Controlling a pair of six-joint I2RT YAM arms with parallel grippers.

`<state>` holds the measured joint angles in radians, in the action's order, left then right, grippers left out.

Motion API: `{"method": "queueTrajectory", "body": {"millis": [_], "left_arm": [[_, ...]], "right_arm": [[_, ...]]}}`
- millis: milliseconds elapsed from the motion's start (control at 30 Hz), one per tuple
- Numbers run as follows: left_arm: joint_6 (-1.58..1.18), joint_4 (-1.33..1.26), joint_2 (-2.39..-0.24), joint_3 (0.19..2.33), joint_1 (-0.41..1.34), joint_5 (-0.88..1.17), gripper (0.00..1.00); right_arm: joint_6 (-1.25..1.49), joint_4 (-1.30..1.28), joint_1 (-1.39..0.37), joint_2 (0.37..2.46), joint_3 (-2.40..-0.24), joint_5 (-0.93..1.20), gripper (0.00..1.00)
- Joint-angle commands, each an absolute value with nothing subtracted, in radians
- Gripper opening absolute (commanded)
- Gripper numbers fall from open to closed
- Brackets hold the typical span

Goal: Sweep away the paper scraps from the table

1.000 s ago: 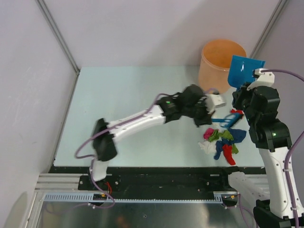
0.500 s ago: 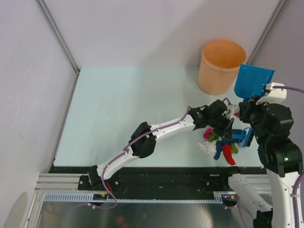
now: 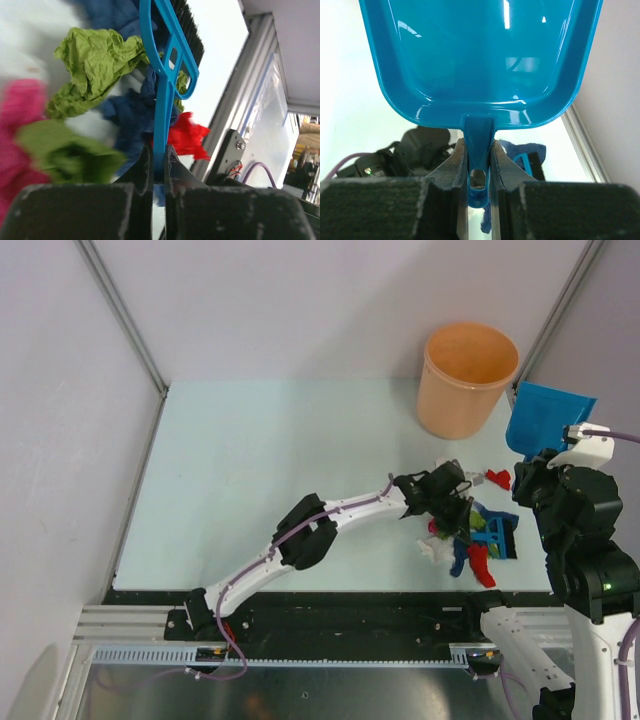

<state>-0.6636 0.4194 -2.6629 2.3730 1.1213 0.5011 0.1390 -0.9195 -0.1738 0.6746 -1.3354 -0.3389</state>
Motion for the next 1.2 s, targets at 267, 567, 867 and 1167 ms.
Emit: {"method": "queueTrajectory", "body": {"millis": [267, 567, 867, 1167], "left_arm": [[-0.508, 0.511, -2.389, 2.007, 0.848, 0.354, 0.00], [-0.339, 0.509, -2.165, 1.763, 0.732, 0.373, 0.00], [-0.229, 0.514, -2.057, 1.954, 0.831, 0.551, 0.00], [-0.305, 0.531, -2.160, 1.957, 1.003, 0.715, 0.00]], "right_arm": [[0.147, -0.897, -0.175, 0.673, -1.350, -0.383, 0.00], [0.140, -0.899, -0.173, 0.690, -1.351, -0.393, 0.00], [0.141, -0.903, -0.176, 0.696, -1.351, -0.388, 0.00], [0.140, -0.919, -0.176, 0.709, -1.350, -0.396, 0.00]]}}
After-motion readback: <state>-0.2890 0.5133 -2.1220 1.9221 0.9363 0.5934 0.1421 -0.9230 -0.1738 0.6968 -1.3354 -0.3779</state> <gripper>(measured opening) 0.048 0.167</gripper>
